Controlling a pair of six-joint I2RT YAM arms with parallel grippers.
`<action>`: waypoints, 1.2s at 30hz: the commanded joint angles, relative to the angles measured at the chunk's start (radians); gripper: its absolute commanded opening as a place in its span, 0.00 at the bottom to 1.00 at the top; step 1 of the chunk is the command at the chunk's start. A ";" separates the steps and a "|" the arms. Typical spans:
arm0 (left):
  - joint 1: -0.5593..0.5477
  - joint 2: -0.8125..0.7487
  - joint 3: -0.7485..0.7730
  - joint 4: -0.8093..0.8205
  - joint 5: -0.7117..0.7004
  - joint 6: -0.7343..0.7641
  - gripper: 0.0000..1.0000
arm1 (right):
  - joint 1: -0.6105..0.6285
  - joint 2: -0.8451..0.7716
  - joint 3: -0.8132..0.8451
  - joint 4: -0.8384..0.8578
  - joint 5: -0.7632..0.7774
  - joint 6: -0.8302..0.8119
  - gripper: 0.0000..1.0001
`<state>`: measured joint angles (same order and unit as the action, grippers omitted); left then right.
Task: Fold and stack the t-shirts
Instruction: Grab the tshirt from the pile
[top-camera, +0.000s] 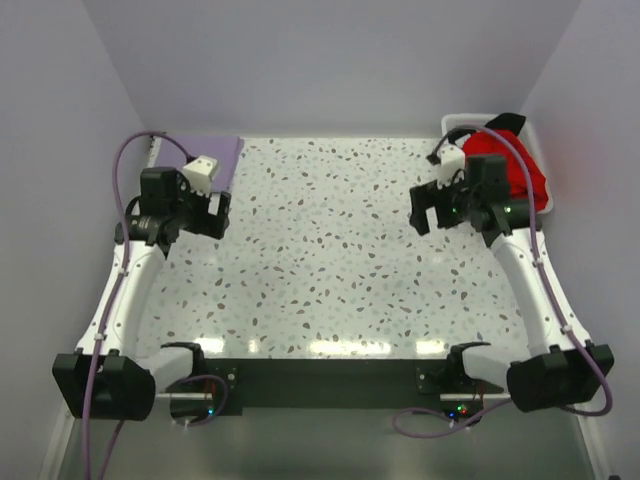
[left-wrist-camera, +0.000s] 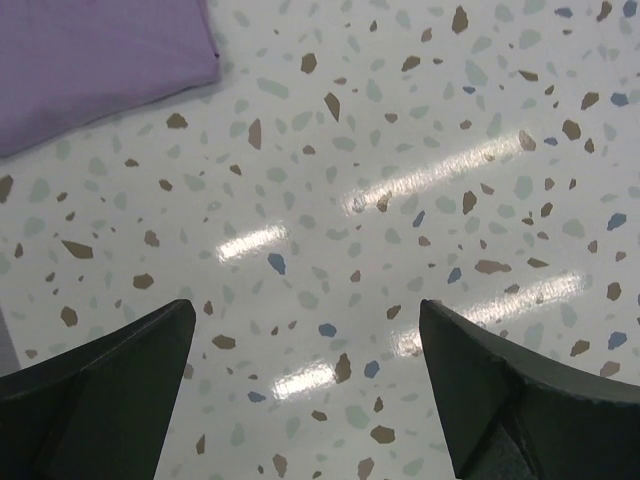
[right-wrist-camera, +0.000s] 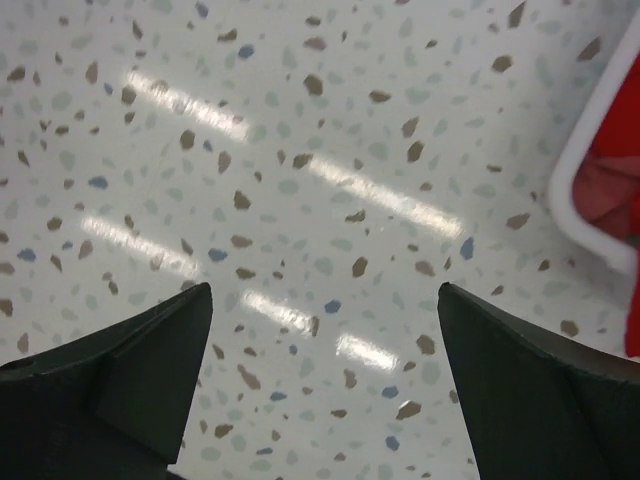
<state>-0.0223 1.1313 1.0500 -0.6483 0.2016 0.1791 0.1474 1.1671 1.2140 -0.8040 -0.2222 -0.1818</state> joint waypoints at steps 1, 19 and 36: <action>-0.004 0.013 0.100 0.036 0.021 0.026 1.00 | -0.071 0.115 0.209 0.117 0.020 0.061 0.99; -0.004 0.242 0.232 0.087 0.093 -0.016 1.00 | -0.351 0.807 0.811 0.166 0.159 0.087 0.99; -0.004 0.249 0.137 0.113 0.085 -0.018 1.00 | -0.405 0.897 0.679 0.247 0.452 -0.010 0.99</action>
<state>-0.0223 1.3911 1.1866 -0.5777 0.2699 0.1745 -0.2455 2.0506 1.8973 -0.6071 0.1753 -0.1658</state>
